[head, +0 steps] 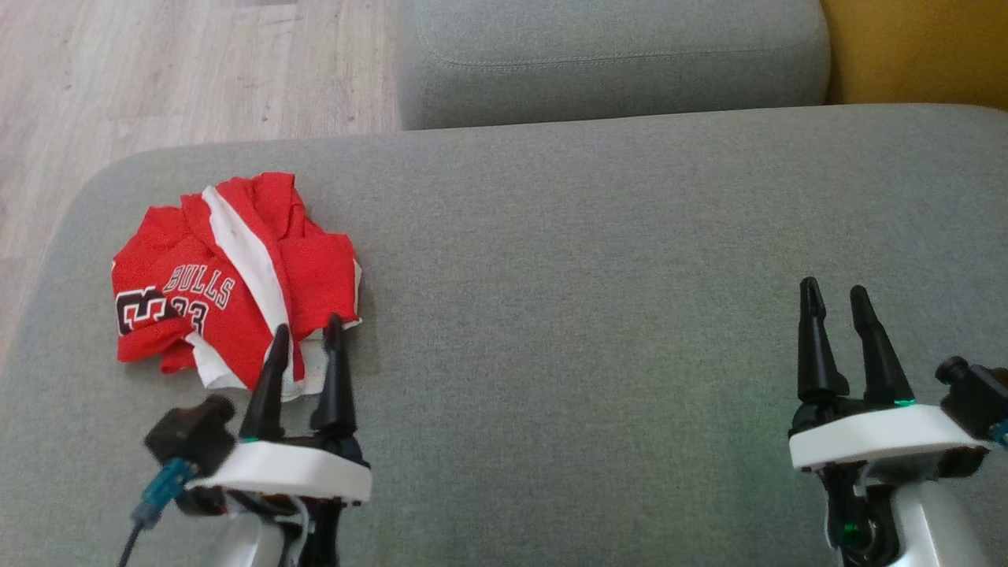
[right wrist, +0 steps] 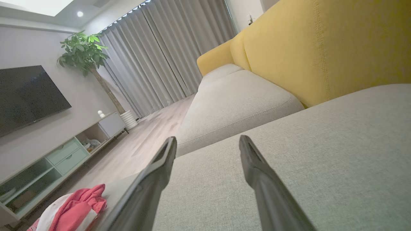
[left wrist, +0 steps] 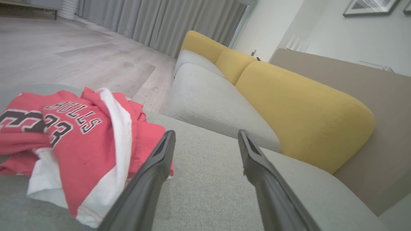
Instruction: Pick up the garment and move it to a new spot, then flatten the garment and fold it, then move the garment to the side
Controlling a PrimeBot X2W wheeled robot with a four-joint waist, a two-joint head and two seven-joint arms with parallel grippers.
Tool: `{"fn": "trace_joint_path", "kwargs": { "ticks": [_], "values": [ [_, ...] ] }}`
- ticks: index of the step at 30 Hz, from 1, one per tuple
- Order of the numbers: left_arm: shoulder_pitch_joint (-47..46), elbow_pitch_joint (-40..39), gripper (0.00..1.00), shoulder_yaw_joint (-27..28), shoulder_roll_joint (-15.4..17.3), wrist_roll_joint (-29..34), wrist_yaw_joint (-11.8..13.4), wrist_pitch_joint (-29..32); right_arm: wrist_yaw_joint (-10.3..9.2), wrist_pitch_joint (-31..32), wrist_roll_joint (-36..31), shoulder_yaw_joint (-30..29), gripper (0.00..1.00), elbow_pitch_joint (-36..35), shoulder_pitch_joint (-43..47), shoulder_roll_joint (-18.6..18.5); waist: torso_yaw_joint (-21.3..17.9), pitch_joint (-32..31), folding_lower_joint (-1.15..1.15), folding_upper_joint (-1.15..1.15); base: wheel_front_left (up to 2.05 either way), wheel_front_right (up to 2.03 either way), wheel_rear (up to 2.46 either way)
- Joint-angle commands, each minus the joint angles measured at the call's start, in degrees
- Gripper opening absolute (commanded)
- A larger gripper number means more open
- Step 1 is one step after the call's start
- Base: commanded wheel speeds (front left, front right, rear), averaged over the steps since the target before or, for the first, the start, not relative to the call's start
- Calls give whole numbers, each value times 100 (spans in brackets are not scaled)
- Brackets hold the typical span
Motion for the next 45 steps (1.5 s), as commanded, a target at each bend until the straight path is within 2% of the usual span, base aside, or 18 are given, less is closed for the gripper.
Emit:
{"fn": "trace_joint_path", "kwargs": {
  "ticks": [1, 20, 27, 31, 39, 41, 45],
  "values": [
    [-317, -180, 100, 34, 110, 169, 23, -80, 28, -83, -170, 107, 100, -240, -218, -35, 1, -2, 0, 0, 0, 0, 0],
    [-589, 367, 100, -880, 482, 1407, 643, -399, 35, -404, -2075, 122, 100, 1, -165, -41, -17, -18, 0, 0, 0, 0, 0],
    [-675, 528, 100, -1095, 516, 1794, 802, -517, 37, -522, -2773, 236, 100, -78, -155, -44, -2, -17, 0, 0, 0, 0, 0],
    [-664, 497, 100, -1101, 447, 1808, 820, -584, 39, -590, -3124, 287, 100, -132, -142, -45, 10, -21, 0, 0, 0, 0, 0],
    [-442, 318, 100, -702, 215, 1608, 688, -702, 41, -708, -2638, 190, 100, -85, -84, -47, -10, -26, 0, 0, 0, 0, 0],
    [-329, 307, 100, -454, 86, 1550, 603, -752, 42, -759, -2458, 166, 100, 17, -53, -48, -20, -34, 0, 0, 0, 0, 0],
    [-208, 448, 100, -257, -13, 1682, 487, -820, 44, -827, -2138, 187, 100, 241, -2, -50, -29, -57, -1, 0, 0, 0, 0]
  ]
}}
